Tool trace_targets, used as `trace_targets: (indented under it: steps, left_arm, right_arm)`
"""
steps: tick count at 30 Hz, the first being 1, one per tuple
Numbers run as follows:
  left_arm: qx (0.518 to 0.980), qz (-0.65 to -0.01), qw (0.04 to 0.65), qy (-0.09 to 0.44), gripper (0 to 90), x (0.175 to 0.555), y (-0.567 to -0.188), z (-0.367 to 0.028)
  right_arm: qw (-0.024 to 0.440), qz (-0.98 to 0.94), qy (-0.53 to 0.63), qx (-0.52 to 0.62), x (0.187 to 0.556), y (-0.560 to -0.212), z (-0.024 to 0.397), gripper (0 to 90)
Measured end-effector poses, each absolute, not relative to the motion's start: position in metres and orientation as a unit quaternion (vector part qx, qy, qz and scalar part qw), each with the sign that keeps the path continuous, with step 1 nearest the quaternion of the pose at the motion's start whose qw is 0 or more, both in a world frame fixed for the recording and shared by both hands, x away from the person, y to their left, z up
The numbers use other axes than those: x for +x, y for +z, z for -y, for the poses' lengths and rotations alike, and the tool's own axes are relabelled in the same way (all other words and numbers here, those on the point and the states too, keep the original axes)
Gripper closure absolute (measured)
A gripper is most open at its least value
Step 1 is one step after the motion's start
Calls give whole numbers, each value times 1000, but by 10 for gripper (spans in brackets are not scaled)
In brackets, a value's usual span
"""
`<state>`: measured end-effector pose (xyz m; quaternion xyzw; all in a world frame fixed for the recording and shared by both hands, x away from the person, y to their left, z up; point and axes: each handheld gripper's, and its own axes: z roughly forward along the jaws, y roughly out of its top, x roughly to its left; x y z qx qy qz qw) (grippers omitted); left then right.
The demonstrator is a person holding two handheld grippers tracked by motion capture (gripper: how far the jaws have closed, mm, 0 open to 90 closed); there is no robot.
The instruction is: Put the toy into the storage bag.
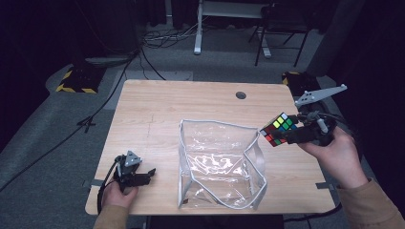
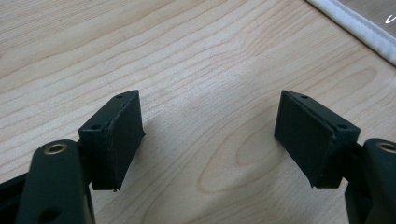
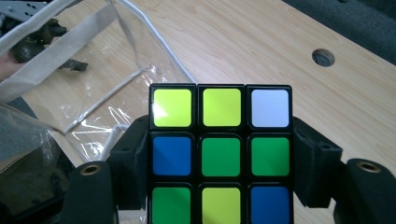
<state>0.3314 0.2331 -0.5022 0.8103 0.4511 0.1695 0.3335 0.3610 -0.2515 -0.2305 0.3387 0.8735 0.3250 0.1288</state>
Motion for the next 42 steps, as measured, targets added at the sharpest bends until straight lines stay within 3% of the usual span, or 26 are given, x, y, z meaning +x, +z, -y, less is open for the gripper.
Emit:
trace_targets:
  steps: [27,42]
  left_arm:
    - [810,-451,334,170,240,331,-502,-233]
    - [810,-452,334,170,240,331,-502,-233]
  right_arm:
    - [116,-908,311,257,368,-216,165,337]
    - [100,-927,284,223,374,-226,112,337]
